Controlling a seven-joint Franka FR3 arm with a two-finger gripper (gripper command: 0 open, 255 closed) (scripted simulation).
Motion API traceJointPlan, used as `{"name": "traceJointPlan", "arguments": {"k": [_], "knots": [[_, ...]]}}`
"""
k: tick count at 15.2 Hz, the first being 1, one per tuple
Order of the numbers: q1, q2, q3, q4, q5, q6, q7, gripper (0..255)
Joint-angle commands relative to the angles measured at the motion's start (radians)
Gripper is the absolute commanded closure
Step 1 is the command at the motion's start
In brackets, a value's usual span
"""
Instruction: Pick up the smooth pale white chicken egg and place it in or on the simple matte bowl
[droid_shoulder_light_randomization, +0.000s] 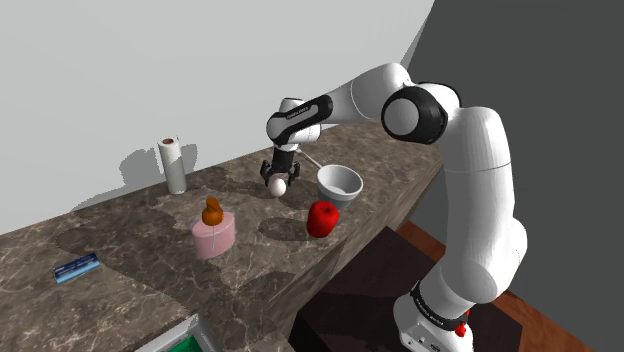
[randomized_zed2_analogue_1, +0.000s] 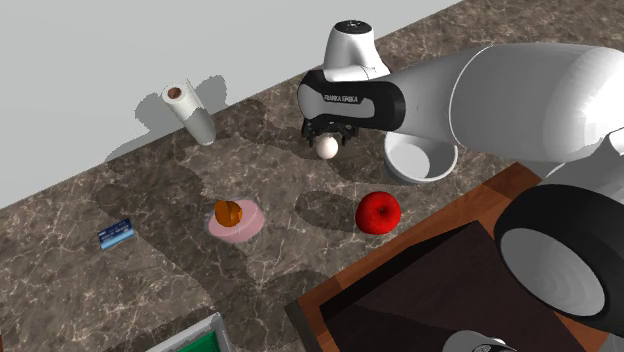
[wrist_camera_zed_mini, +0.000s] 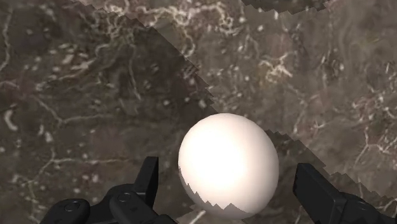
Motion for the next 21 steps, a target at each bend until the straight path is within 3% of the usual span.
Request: {"name": "traceJointPlan", "arguments": {"k": [1, 4, 5, 14, 21], "knots": [[0.000, 0.001, 0.000, 0.000, 0.000, 0.001, 0.000, 0], [0.000, 0.001, 0.000, 0.000, 0.000, 0.001, 0.000, 0], [0.000, 0.001, 0.000, 0.000, 0.000, 0.001, 0.000, 255], [0.000, 0.001, 0.000, 0.000, 0.000, 0.001, 0.000, 255], [0.000, -0.060, -0.001, 0.003, -0.004, -0.063, 0.011, 255]]}}
